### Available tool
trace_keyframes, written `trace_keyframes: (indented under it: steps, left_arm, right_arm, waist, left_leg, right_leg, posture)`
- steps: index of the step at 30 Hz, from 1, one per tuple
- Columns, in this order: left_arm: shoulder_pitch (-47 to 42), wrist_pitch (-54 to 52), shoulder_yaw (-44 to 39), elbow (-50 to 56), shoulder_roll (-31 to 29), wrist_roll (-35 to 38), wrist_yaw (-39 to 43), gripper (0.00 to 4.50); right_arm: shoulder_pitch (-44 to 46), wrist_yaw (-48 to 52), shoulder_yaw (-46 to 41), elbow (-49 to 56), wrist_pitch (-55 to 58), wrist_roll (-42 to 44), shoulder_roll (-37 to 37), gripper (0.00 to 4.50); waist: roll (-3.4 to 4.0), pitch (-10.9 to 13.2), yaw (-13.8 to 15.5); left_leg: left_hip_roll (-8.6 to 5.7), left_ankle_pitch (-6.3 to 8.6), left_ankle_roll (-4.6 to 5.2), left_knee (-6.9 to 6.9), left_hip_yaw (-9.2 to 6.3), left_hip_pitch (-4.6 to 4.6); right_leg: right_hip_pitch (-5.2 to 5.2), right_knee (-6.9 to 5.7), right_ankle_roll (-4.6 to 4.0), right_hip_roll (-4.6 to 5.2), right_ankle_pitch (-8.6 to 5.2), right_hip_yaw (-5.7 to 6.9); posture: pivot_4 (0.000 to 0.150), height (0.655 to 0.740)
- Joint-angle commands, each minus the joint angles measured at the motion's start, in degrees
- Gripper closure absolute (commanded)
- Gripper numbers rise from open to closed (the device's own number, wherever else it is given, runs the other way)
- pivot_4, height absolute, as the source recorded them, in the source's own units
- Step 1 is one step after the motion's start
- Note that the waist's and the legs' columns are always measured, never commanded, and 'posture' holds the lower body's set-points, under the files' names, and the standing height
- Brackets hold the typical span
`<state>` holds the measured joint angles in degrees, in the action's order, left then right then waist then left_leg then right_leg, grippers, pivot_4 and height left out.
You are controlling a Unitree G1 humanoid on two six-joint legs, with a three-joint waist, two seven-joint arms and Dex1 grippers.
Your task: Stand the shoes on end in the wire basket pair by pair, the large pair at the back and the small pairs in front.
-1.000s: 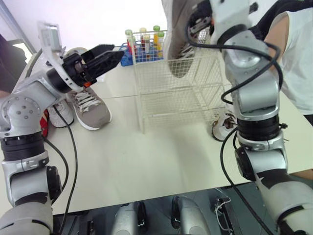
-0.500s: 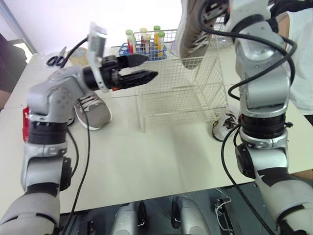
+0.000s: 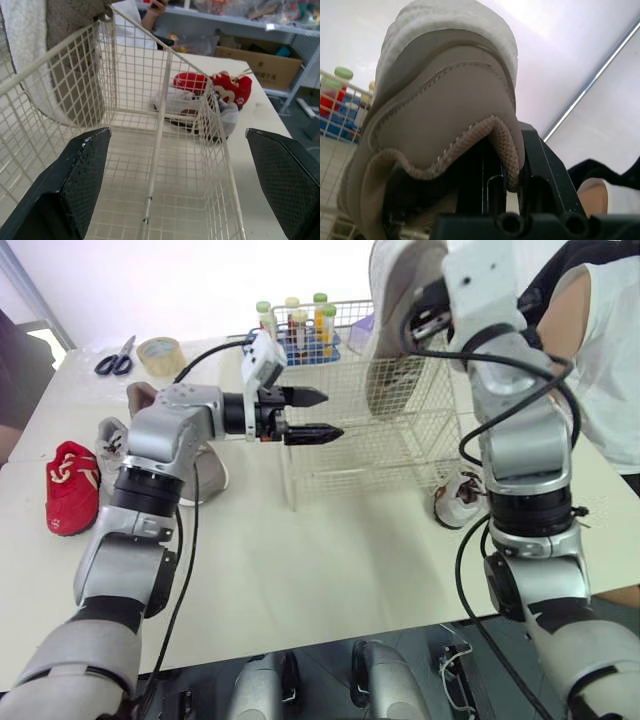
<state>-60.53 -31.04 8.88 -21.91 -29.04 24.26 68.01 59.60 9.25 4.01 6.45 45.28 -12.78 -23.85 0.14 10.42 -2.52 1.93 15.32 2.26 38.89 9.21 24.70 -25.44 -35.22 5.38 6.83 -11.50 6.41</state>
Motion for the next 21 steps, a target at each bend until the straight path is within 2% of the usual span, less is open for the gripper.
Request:
trace_keyframes:
  steps: [1, 12, 15, 21]
  left_arm:
    - [1.0, -1.7, 0.8, 1.7, -3.0, -2.4, 1.2, 0.00]
    - [6.4, -6.9, -1.9, 9.8, -11.3, -1.2, 2.7, 0.00]
    - [7.6, -8.5, -3.0, 12.2, -12.4, -0.3, 2.6, 0.00]
    - [8.2, -9.4, -3.8, 14.1, -11.1, 0.2, 0.9, 0.00]
  right_arm:
    - [-1.2, 3.2, 0.3, 3.5, 5.6, 1.2, 0.1, 4.47]
    - [-0.9, 6.8, -1.8, 10.1, 17.8, 4.5, 1.0, 4.47]
    - [-0.1, 7.2, -1.0, 9.0, 16.4, 3.6, -1.6, 4.47]
    - [2.1, 6.8, 5.1, 3.4, 4.9, -2.8, -9.6, 4.47]
  waist:
    - [0.00, 0.0, -0.1]
    - [0.06, -0.1, -0.3]
    - [0.06, -0.1, -0.2]
    - [0.05, -0.1, 0.3]
  left_leg:
    - [0.00, 0.00, 0.00, 0.00, -0.01, 0.00]
    - [0.21, 0.01, 0.00, 0.00, -0.10, -0.22]
    - [0.21, 0.01, 0.00, 0.02, -0.09, -0.25]
    - [0.17, 0.03, 0.04, 0.10, -0.11, -0.21]
  right_leg:
    - [0.00, -0.01, 0.00, 0.00, 0.00, 0.00]
    - [0.04, -0.16, -0.06, 0.00, -0.03, -0.08]
    - [0.05, -0.18, -0.08, 0.00, -0.04, -0.08]
    - [0.08, -0.16, -0.08, 0.04, -0.04, -0.08]
  posture:
    - [0.150, 0.7400]
    - [0.150, 0.7400]
    - [0.150, 0.7400]
    - [0.150, 0.7400]
